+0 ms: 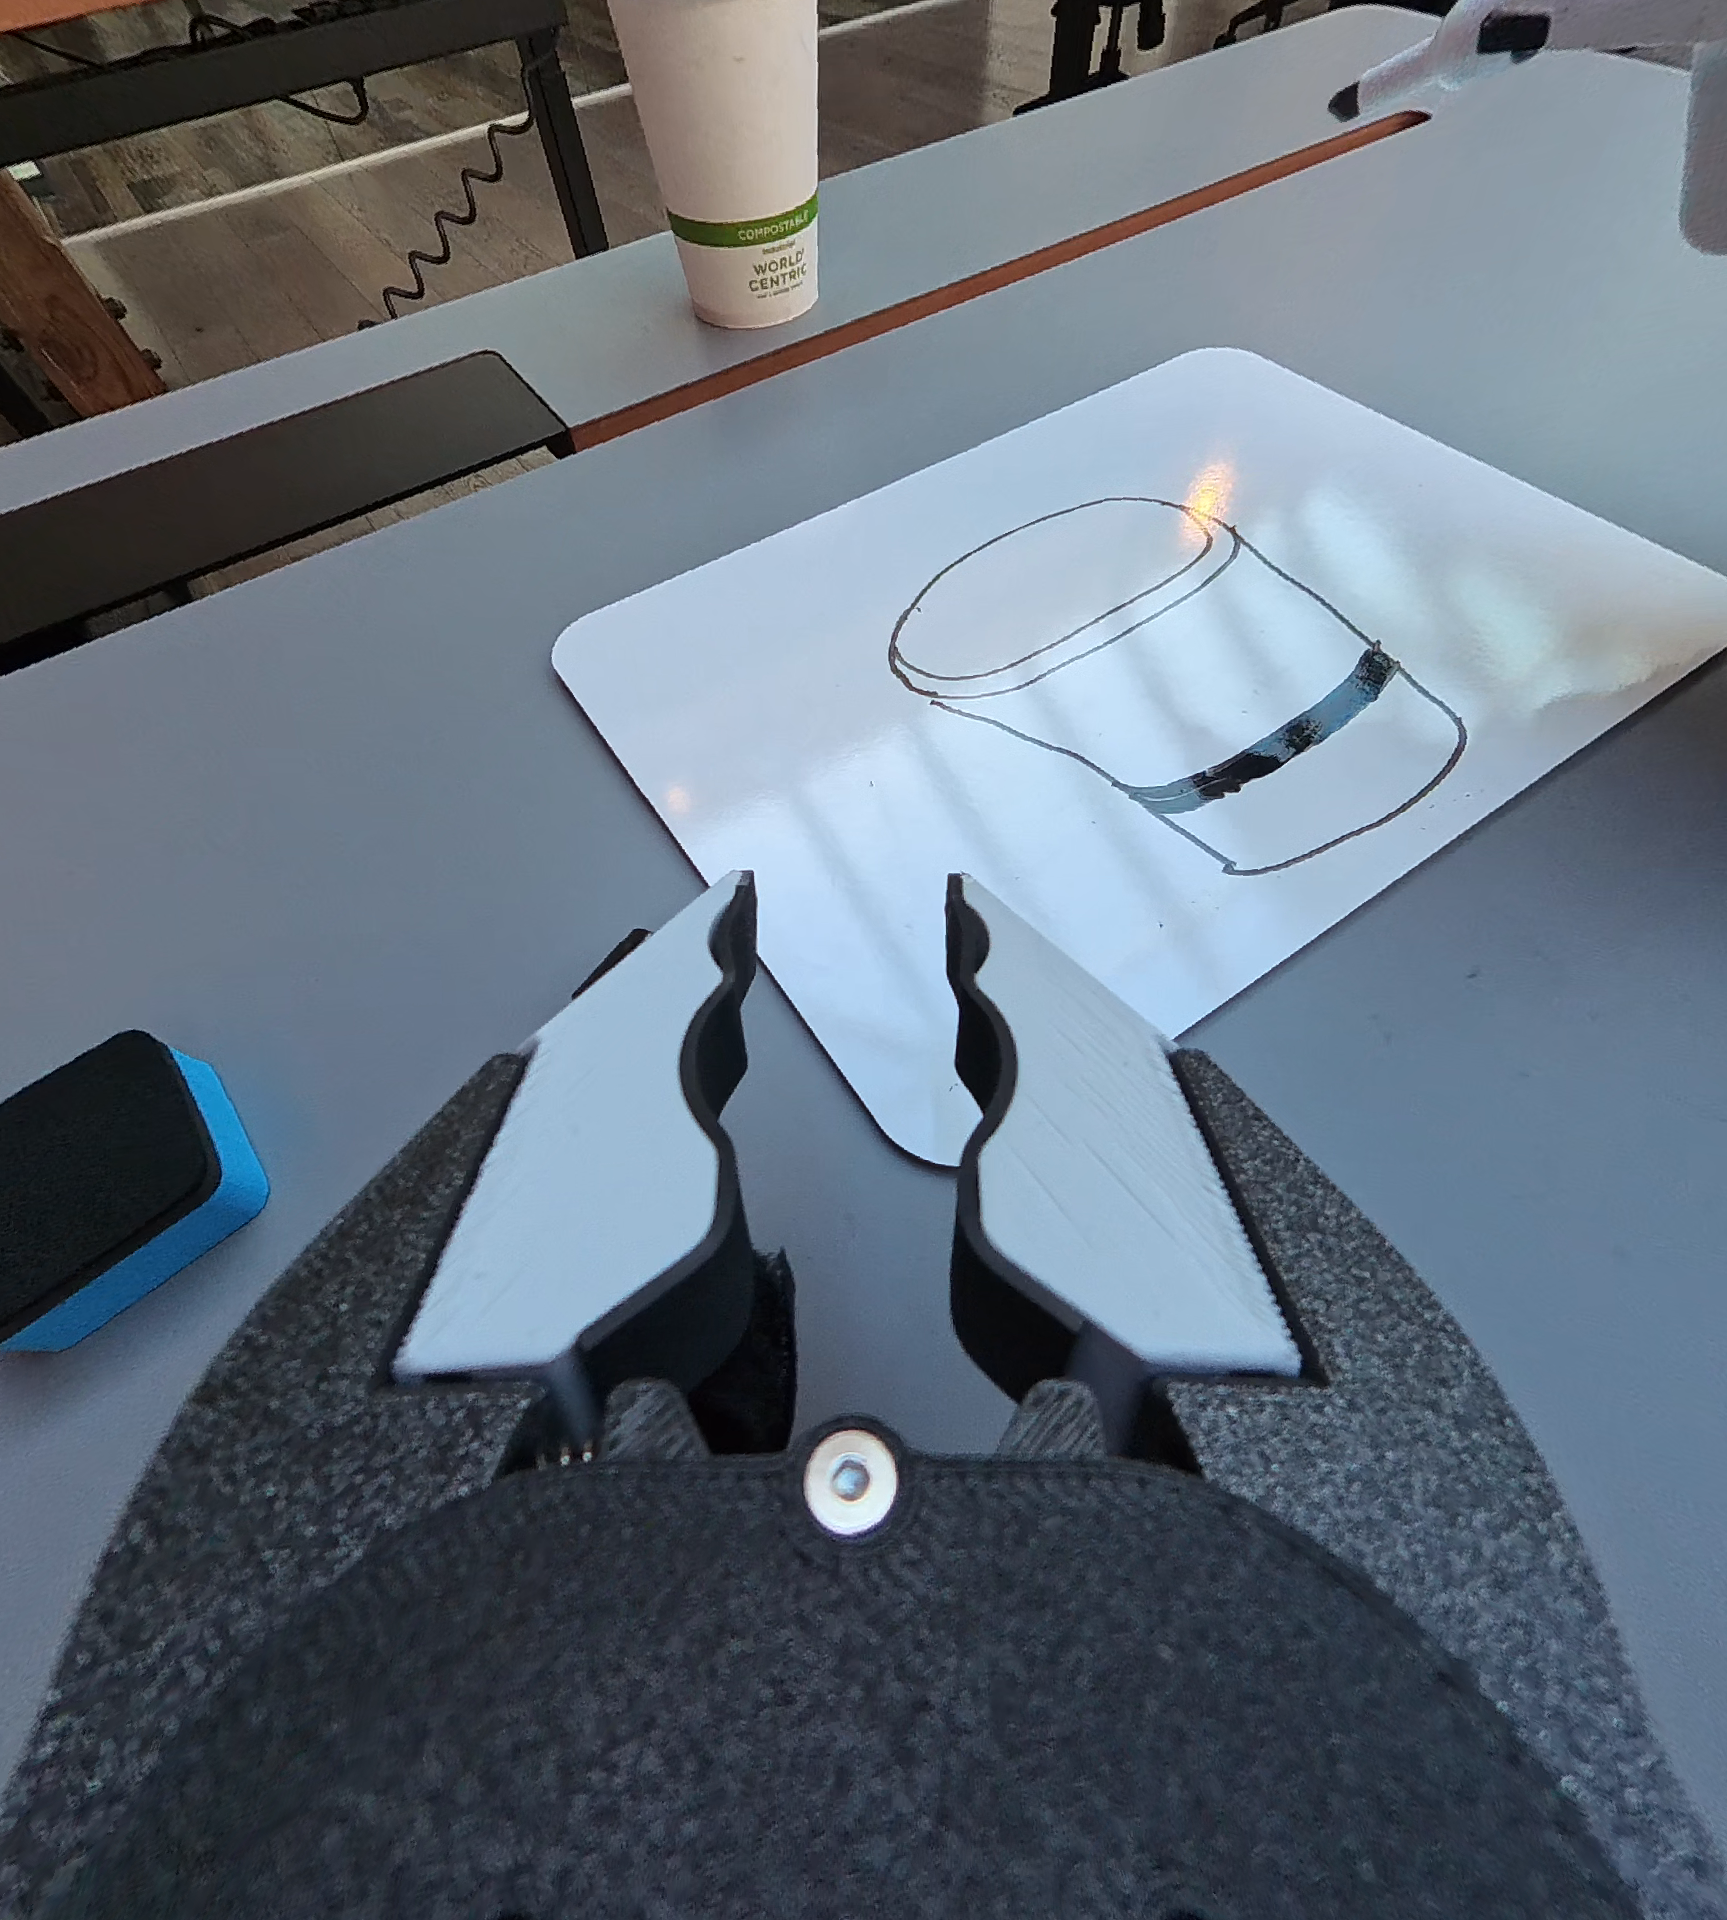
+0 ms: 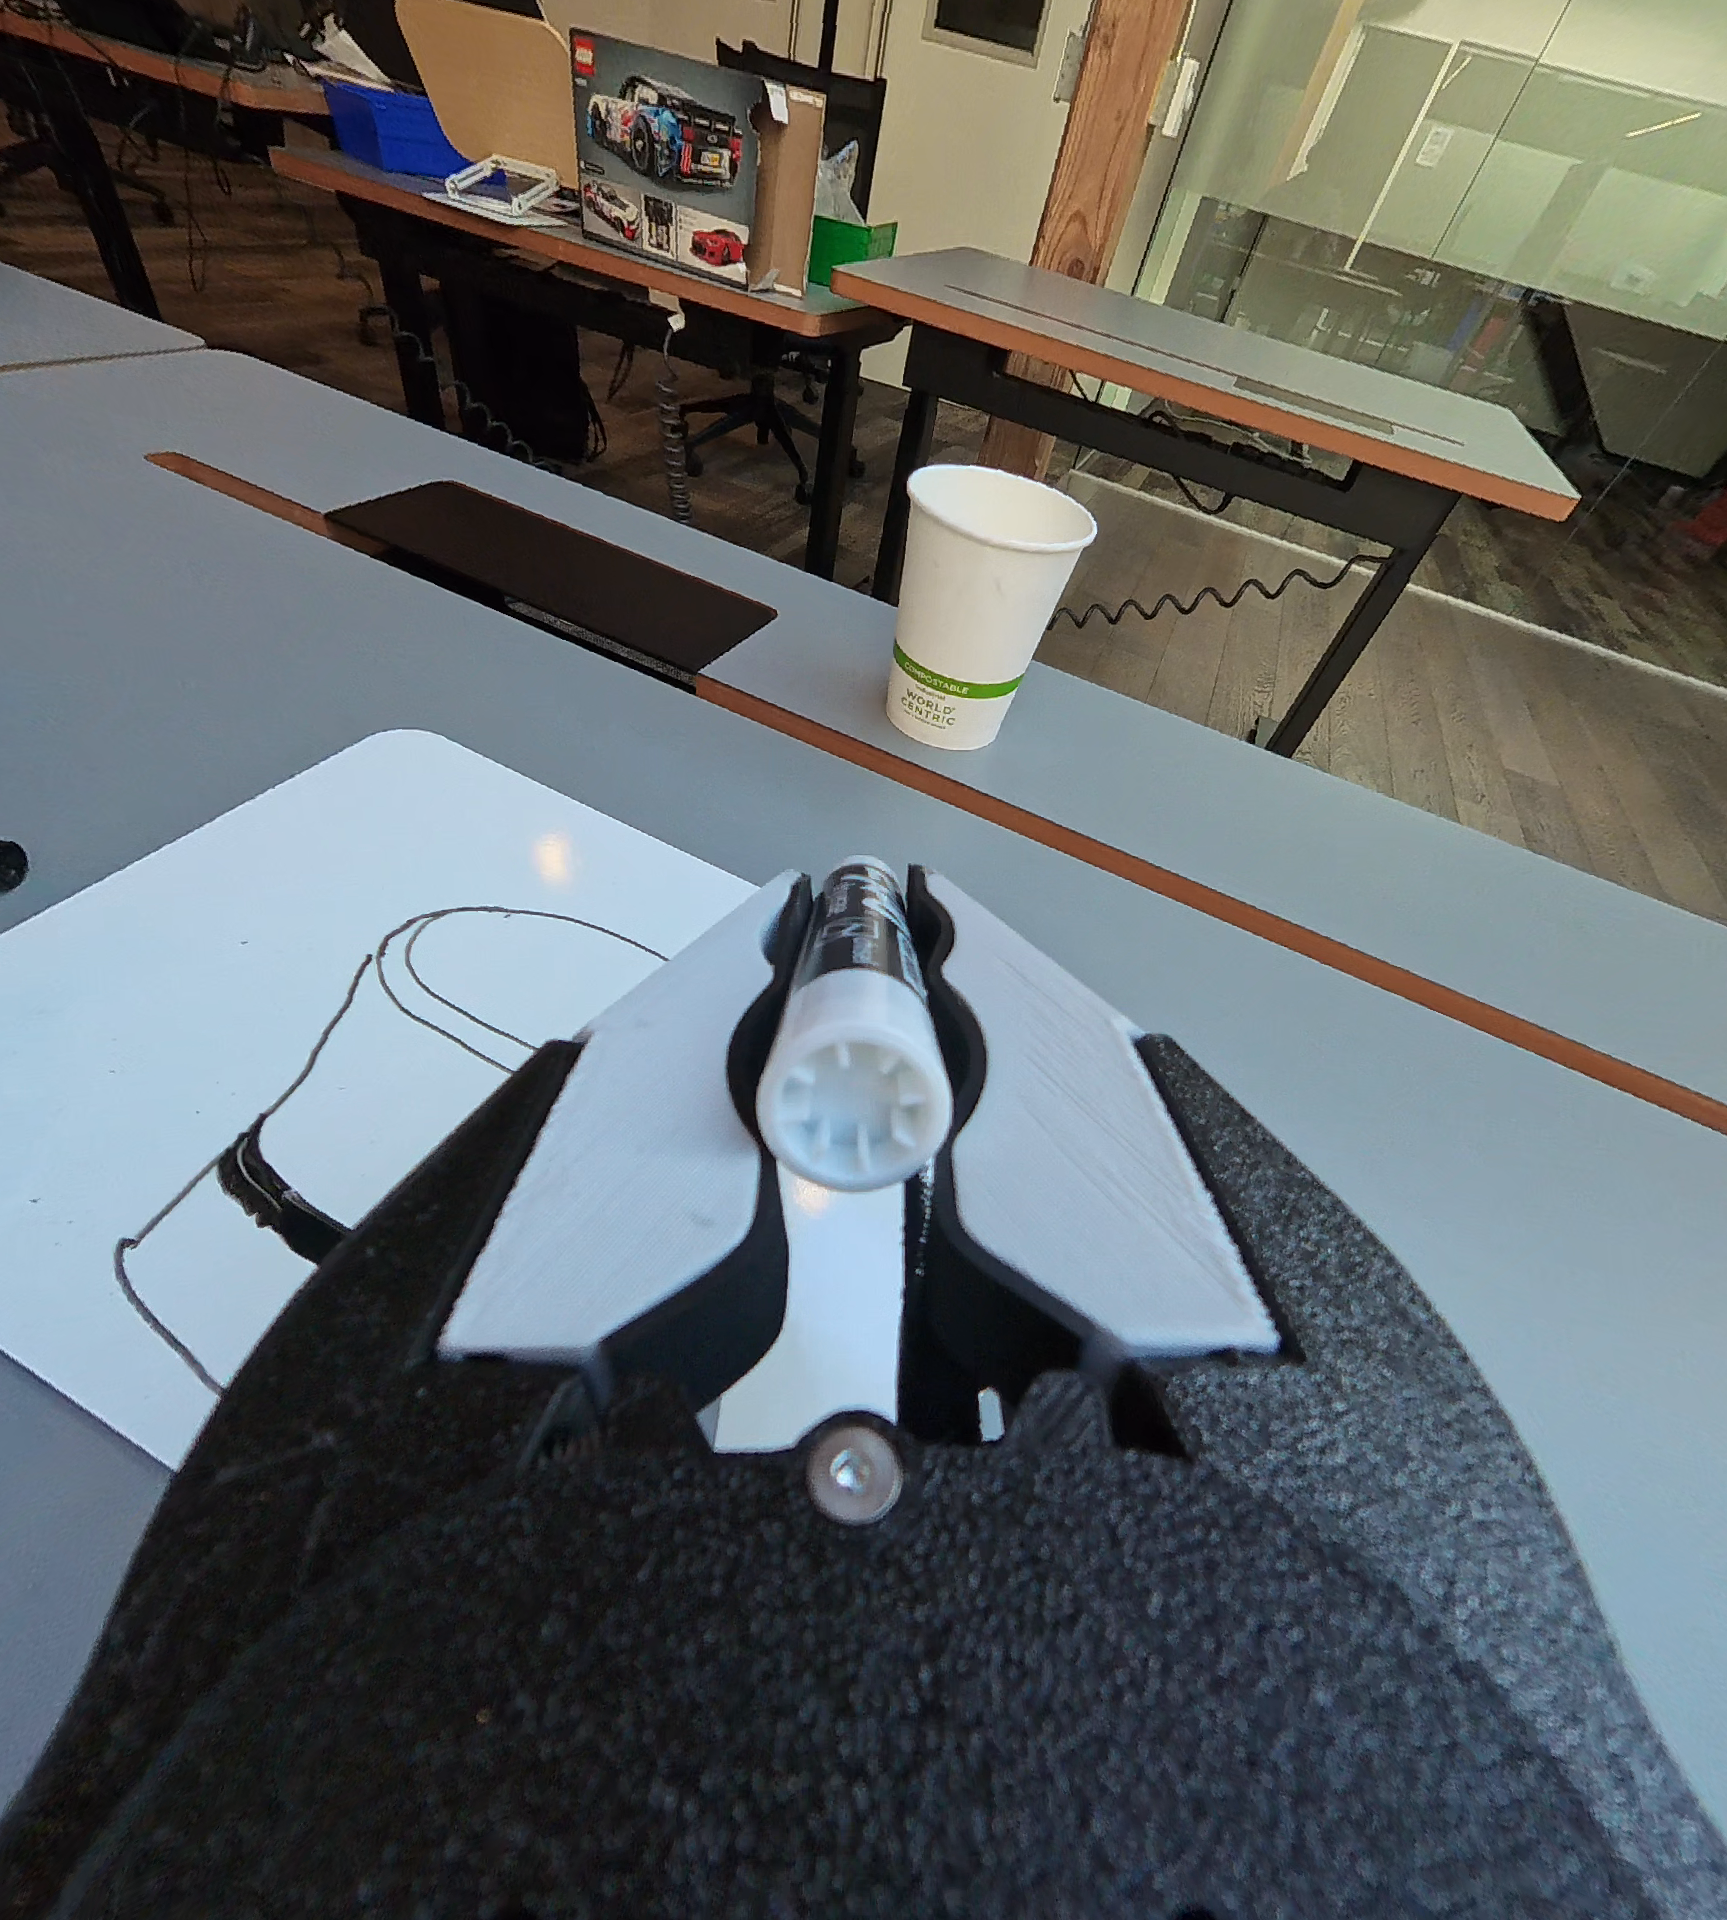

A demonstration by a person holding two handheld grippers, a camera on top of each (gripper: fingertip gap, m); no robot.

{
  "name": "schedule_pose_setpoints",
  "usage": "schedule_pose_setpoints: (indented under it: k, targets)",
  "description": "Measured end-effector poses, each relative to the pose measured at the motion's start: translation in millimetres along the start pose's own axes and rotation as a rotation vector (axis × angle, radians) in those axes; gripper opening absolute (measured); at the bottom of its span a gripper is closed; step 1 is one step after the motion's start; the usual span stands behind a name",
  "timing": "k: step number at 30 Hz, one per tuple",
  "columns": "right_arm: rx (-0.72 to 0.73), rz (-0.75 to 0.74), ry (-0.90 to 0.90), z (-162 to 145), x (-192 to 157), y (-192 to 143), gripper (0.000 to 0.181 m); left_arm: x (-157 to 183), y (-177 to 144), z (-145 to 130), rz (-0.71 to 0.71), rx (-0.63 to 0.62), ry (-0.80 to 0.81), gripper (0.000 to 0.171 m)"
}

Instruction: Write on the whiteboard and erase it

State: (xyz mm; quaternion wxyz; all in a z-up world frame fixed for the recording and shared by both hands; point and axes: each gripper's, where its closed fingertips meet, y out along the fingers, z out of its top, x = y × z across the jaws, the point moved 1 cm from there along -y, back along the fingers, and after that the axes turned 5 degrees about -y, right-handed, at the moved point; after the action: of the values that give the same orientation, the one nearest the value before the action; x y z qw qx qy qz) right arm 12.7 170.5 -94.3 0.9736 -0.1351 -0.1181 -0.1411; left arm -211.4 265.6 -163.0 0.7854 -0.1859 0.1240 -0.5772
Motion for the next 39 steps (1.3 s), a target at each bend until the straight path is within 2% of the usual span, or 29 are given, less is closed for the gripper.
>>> schedule_pose_setpoints:
  k: [6,8,9,11,13,15,21,23,25,26,29,31,34,39]
  targets:
    - [0.026,0.071,-0.017,6.1,-13.5,-0.8,0.019,-12.1,-1.0,1.7,0.046,0.006,0.032,0.037]
    - [0.070,0.187,-0.003,13.3,-30.7,-2.8,0.019,-33.9,-0.9,1.0,0.110,-0.011,0.129,0.036]
    - [0.080,0.201,0.006,14.5,-33.5,-3.1,0.019,-48.6,-0.5,-4.6,0.137,-0.068,0.200,0.036]
    - [0.078,0.243,0.025,14.2,-40.0,-2.5,0.018,-62.5,-0.3,-13.8,0.075,-0.163,0.235,0.037]
    - [0.087,0.276,0.045,15.9,-44.5,-3.3,0.018,-55.2,1.7,-15.7,-0.091,-0.191,0.189,0.037]
    - [0.107,0.318,0.067,19.4,-49.4,-5.4,0.018,-54.3,7.3,-21.9,-0.180,-0.251,0.200,0.038]
    - [0.153,0.520,0.149,24.9,-70.4,-12.0,0.018,-56.8,30.2,-38.8,-0.230,-0.341,0.255,0.036]
    - [0.134,0.679,0.213,23.8,-87.6,-16.8,0.018,-57.7,33.9,-39.2,-0.248,-0.334,0.211,0.019]
    - [0.133,0.848,0.292,27.0,-106.1,-26.2,0.018,-54.7,31.8,-37.7,-0.268,-0.303,0.237,0.018]
    - [0.126,0.935,0.331,29.1,-116.5,-32.2,0.018,-47.0,28.1,-32.3,-0.291,-0.242,0.289,0.018]
    - [0.102,1.076,0.424,34.5,-141.6,-40.2,0.018,-1.2,1.0,6.4,-0.424,0.077,0.374,0.018]
    - [0.087,1.122,0.455,35.1,-154.7,-41.5,0.018,20.2,-11.8,19.5,-0.459,0.186,0.390,0.018]
    - [0.060,1.156,0.479,31.9,-166.4,-40.6,0.018,40.4,-18.5,20.9,-0.486,0.241,0.419,0.018]
    - [0.037,1.145,0.487,27.2,-169.3,-36.0,0.017,51.7,-16.7,16.3,-0.522,0.226,0.400,0.018]
